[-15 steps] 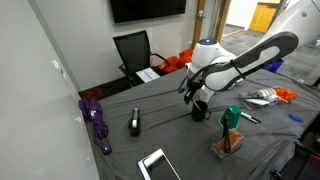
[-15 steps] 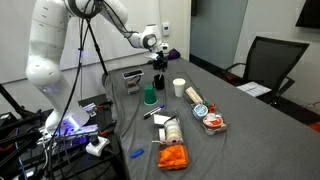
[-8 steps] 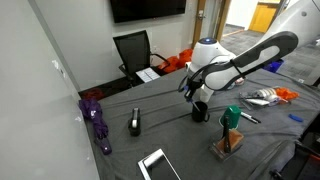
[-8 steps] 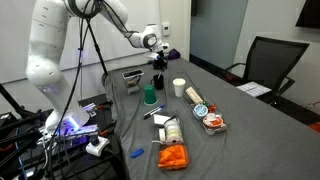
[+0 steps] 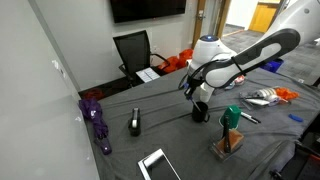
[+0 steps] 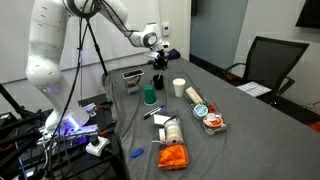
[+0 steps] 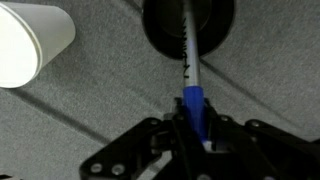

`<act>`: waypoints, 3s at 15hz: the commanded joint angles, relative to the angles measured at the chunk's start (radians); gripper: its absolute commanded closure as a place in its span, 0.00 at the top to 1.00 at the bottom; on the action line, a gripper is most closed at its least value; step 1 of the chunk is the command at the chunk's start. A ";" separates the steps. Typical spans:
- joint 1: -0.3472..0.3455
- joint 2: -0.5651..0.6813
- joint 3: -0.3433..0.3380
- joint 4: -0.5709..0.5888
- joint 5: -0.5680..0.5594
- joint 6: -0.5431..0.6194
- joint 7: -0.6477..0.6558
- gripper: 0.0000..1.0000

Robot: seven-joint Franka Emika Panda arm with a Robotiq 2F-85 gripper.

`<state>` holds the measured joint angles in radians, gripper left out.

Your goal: Remove the blue marker from the black mug.

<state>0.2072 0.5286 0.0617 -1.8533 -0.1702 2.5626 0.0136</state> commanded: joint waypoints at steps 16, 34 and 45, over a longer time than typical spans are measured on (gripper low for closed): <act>-0.091 -0.111 0.027 0.036 0.249 -0.172 0.013 0.05; -0.086 -0.175 -0.058 0.030 -0.012 -0.301 0.172 0.05; -0.103 -0.183 -0.065 0.015 -0.004 -0.281 0.168 0.05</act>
<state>0.1226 0.3524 0.0008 -1.8263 -0.1868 2.2664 0.1886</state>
